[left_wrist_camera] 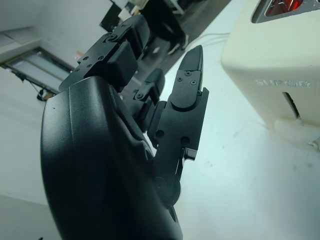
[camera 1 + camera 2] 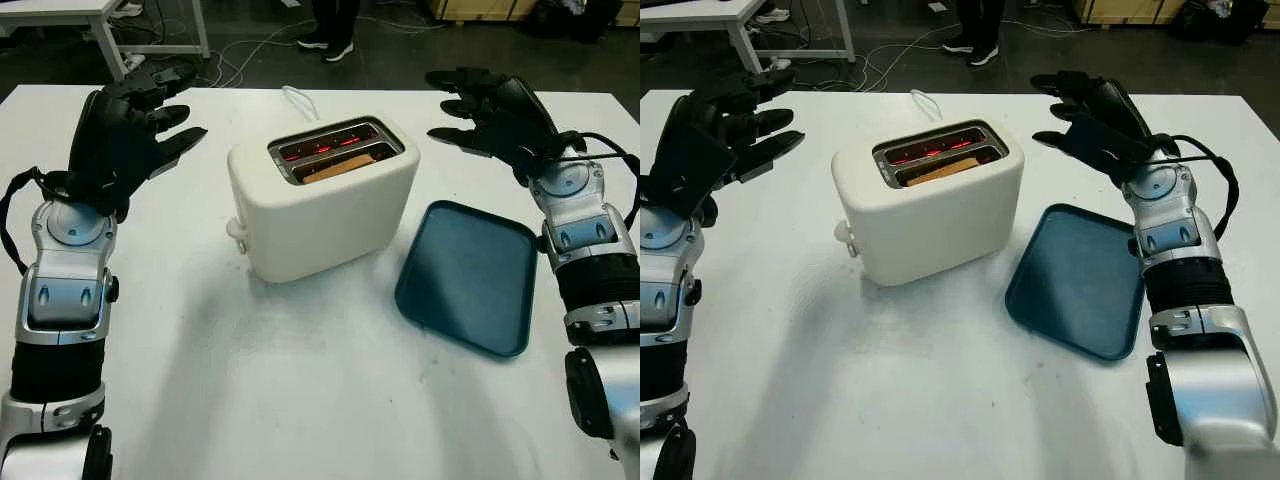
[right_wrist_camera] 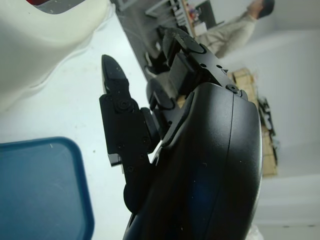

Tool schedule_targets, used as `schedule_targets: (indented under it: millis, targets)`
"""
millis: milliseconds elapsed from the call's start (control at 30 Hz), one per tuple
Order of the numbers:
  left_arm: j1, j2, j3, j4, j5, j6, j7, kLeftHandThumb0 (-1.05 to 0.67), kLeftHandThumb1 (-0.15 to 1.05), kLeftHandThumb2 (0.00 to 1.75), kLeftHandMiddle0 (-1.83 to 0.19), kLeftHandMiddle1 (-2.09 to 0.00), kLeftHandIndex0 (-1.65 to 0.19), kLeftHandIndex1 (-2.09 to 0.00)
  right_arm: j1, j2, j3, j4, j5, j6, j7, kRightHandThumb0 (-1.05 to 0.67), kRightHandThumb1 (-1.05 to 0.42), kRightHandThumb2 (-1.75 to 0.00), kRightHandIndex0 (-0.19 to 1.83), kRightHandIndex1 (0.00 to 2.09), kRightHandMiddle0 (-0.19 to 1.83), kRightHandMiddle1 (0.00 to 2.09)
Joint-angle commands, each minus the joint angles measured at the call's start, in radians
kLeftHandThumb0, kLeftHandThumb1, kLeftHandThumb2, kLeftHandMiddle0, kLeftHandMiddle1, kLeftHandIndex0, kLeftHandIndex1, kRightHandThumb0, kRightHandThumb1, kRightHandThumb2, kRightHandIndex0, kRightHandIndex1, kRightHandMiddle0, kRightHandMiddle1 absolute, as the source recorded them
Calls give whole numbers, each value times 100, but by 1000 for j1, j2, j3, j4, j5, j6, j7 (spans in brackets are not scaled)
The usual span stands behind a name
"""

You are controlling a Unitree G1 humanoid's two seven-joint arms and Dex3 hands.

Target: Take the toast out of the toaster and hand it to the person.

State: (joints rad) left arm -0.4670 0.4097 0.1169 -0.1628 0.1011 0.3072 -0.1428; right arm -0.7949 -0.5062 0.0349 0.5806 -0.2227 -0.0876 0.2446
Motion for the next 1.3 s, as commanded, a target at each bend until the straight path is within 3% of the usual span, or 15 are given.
schedule_targets:
  millis: [0,400,1267]
  targets:
    - [-1,-1,-4,-8,4,-5,-1,-25,92,4,-60,-14,-60,-2,20,9,-9,-26,6,2,-17,-22,-92,-1,53,0,48,0]
    - [-3,-10,3,-2,1,-44,8,-28,92,5,-56,-18,-58,-2,70,38,-45,-134,64,121,-9,-19,-92,-9,40,0,37,0]
    - [-4,-23,3,9,6,-57,17,-26,91,5,-46,-42,-60,-3,73,19,-6,-164,13,139,16,-21,-92,-11,43,1,38,1]
